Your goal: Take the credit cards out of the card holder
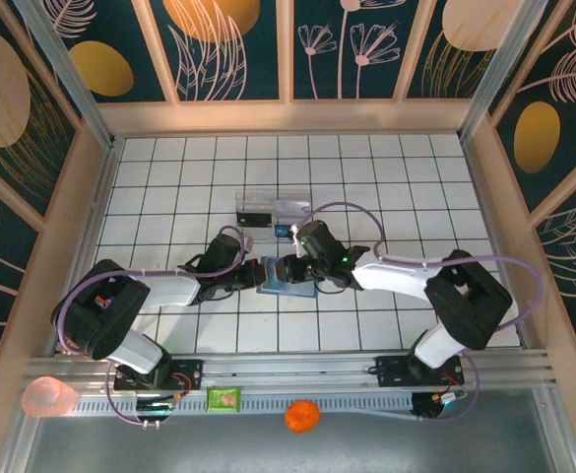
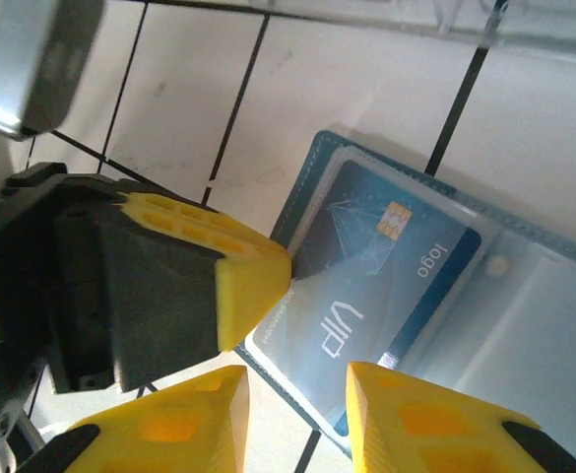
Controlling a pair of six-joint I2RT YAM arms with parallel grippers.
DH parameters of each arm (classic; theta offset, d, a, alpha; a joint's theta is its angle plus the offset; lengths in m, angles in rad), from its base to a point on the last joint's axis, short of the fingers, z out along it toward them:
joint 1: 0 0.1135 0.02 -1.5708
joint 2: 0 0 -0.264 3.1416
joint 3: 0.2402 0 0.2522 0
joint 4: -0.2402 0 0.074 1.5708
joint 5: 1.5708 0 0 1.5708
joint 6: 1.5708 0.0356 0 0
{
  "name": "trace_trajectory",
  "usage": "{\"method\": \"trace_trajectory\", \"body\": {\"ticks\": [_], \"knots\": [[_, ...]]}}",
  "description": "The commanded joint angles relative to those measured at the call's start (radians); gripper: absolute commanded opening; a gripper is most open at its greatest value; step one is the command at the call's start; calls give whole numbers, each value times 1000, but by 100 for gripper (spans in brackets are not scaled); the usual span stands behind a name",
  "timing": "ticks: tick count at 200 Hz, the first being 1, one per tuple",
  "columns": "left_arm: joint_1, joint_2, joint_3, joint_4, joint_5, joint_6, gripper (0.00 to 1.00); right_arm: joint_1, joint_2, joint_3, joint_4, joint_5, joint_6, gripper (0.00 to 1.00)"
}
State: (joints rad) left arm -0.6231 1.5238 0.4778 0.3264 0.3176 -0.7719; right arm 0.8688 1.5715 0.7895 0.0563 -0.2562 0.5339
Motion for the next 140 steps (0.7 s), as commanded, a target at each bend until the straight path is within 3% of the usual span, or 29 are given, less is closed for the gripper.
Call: {"method": "trace_trajectory", "body": {"ticks": [1, 48, 70, 140], "knots": [[-5, -26, -24, -20, 5, -10, 0, -3, 35, -5, 67, -83, 48, 32], [-5, -66, -44, -25, 0, -28, 0, -26, 70, -18, 61, -55, 89, 33], [-4, -90, -48, -33, -7, -30, 9, -28, 83, -19, 67, -61, 91, 32], [-4, -168, -57, -89, -88, -16, 16, -30, 123, -7, 71, -83, 102, 32]]}}
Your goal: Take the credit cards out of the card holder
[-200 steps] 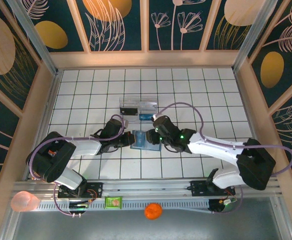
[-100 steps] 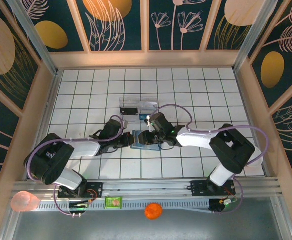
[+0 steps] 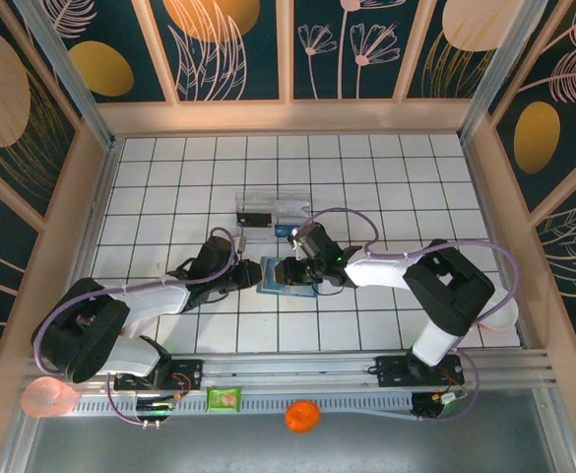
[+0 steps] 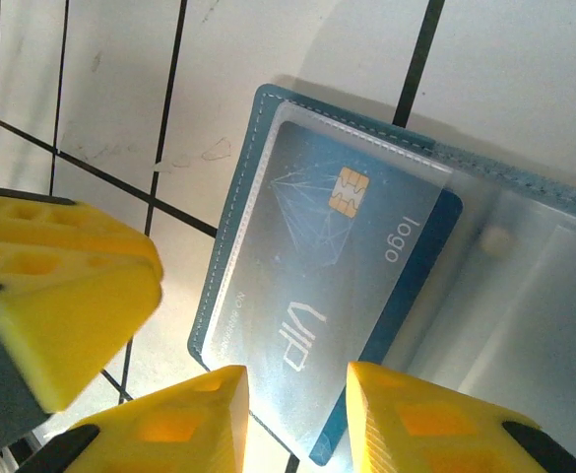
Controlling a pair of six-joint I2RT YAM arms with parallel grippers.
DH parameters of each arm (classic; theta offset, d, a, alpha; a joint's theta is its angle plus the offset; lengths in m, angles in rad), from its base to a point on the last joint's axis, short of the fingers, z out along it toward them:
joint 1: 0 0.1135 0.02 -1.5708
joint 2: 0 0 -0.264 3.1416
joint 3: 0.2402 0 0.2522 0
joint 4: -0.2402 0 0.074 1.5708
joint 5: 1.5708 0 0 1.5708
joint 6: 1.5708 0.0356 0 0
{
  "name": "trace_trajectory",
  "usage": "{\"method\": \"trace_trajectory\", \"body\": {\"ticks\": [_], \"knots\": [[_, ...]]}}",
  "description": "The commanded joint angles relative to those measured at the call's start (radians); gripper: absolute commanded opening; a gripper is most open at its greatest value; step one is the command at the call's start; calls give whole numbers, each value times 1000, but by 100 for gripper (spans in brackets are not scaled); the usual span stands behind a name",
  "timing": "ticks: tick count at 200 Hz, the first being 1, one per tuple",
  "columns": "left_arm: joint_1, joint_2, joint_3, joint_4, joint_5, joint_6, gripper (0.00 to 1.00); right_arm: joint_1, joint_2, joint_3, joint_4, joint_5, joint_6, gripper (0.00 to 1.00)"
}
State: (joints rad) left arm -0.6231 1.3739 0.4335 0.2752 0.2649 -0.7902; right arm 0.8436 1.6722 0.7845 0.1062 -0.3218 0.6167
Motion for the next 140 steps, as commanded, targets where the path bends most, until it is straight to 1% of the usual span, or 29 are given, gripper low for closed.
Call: {"method": "trace_trajectory", "body": {"ticks": [1, 29, 56, 87, 122, 140], "knots": [[-5, -19, -13, -38, -36, 2, 16, -5, 24, -2, 21, -17, 20, 32], [-5, -15, -15, -36, -35, 4, 16, -5, 44, 5, 8, -12, 24, 32], [-4, -11, -16, -32, -32, 5, 15, -2, 58, 21, -37, 25, 23, 31], [-4, -9, -18, -28, -33, 5, 15, 26, 58, 47, -118, 127, 23, 30], [-4, -3, -15, -27, -32, 8, 15, 67, 28, 74, -190, 257, 24, 30], [-4, -9, -10, -30, -29, 11, 15, 78, 5, 75, -209, 304, 30, 30]]}}
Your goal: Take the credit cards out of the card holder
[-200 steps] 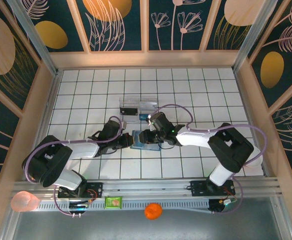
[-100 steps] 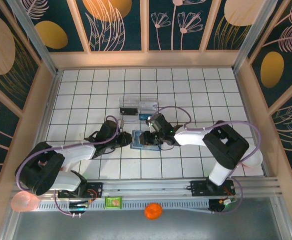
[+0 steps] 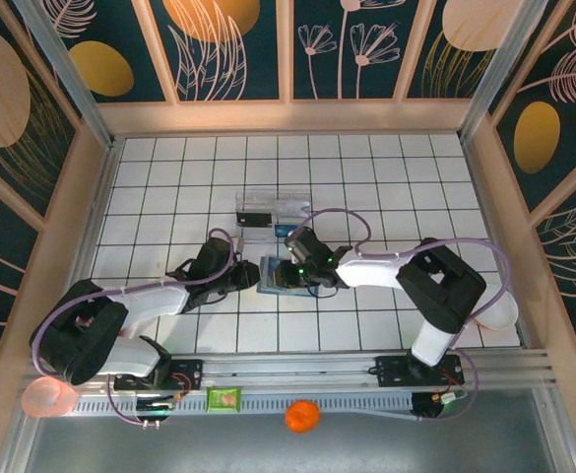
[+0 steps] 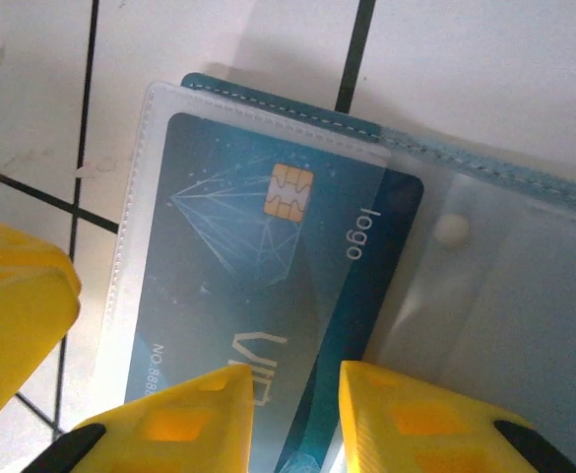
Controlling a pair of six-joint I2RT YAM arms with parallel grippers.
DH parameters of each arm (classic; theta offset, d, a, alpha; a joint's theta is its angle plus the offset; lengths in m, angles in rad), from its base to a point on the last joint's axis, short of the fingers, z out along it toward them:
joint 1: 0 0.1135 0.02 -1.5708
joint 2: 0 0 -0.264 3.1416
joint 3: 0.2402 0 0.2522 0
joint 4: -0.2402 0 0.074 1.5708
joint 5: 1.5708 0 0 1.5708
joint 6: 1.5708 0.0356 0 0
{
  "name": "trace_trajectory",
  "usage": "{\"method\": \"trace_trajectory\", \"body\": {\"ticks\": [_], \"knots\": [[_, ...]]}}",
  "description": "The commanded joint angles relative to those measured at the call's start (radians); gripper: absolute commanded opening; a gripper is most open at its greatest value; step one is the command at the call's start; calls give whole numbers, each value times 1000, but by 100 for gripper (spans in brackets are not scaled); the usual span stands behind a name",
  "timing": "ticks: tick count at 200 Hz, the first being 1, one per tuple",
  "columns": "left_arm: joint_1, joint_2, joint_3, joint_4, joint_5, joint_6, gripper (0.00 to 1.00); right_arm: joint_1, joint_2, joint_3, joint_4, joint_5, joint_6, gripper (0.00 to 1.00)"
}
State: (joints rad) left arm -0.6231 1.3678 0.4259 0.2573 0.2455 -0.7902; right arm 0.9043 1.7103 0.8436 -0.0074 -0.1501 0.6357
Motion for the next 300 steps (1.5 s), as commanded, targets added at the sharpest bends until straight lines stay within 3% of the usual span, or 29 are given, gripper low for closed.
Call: {"method": "trace_trajectory", "body": {"ticks": [1, 96, 122, 149, 200, 300], "knots": [[-4, -3, -3, -13, -9, 11, 15, 17, -35, 16, -96, 134, 11, 30], [-11, 8, 55, 28, 67, 37, 22, 17, -161, -5, -59, 172, -72, 29], [-39, 87, 96, 71, 84, 29, 18, -23, -181, -20, -16, 15, -118, 29], [-63, 156, 139, 88, 85, 26, 14, -61, -193, -52, 23, -62, -116, 29], [-61, 195, 142, 10, -31, 27, 0, -87, -145, -67, 55, -146, -119, 29], [-60, 215, 116, -46, -93, 45, 0, -130, -31, -106, 149, -229, 0, 26]]}}
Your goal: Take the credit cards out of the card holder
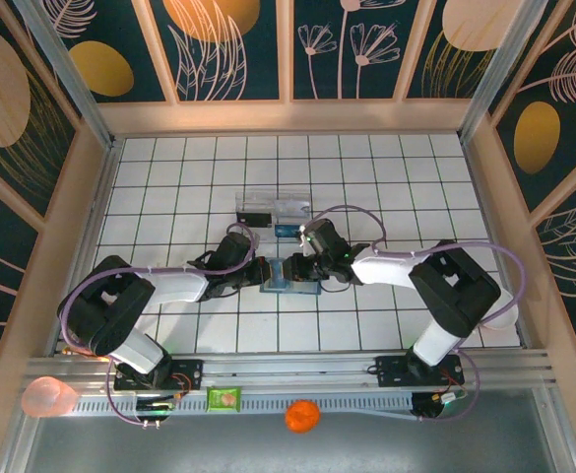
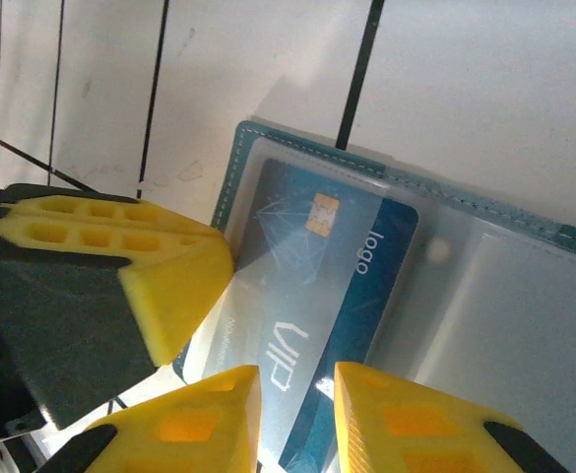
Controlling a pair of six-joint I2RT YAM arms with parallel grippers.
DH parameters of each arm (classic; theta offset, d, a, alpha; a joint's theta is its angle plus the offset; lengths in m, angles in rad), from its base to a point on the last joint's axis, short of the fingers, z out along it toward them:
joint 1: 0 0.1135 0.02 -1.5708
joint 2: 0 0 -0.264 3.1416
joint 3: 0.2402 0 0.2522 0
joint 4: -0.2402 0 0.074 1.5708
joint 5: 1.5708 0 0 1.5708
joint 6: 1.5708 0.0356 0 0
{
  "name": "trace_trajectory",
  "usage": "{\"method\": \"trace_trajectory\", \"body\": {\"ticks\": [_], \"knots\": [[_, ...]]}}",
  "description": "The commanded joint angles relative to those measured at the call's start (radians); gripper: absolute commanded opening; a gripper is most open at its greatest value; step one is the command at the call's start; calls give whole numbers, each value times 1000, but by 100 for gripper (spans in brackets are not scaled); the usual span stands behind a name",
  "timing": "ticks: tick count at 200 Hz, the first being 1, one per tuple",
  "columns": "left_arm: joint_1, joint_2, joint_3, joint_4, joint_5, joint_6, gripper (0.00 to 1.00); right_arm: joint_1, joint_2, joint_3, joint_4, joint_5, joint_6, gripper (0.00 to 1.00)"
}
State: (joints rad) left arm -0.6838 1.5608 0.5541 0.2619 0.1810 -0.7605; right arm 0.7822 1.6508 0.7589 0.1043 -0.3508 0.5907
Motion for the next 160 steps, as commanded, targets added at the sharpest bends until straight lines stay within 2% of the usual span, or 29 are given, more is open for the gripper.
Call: {"method": "trace_trajectory", "body": {"ticks": [1, 45, 160], "knots": [[1, 22, -12, -50, -29, 15, 0, -9, 29, -21, 37, -28, 47, 26], [1, 18, -16, -49, -27, 20, 0, -37, 29, -51, 40, -25, 96, 24], [1, 22, -13, -45, -15, 27, 0, -55, 124, -32, 148, -170, 200, 21]]}}
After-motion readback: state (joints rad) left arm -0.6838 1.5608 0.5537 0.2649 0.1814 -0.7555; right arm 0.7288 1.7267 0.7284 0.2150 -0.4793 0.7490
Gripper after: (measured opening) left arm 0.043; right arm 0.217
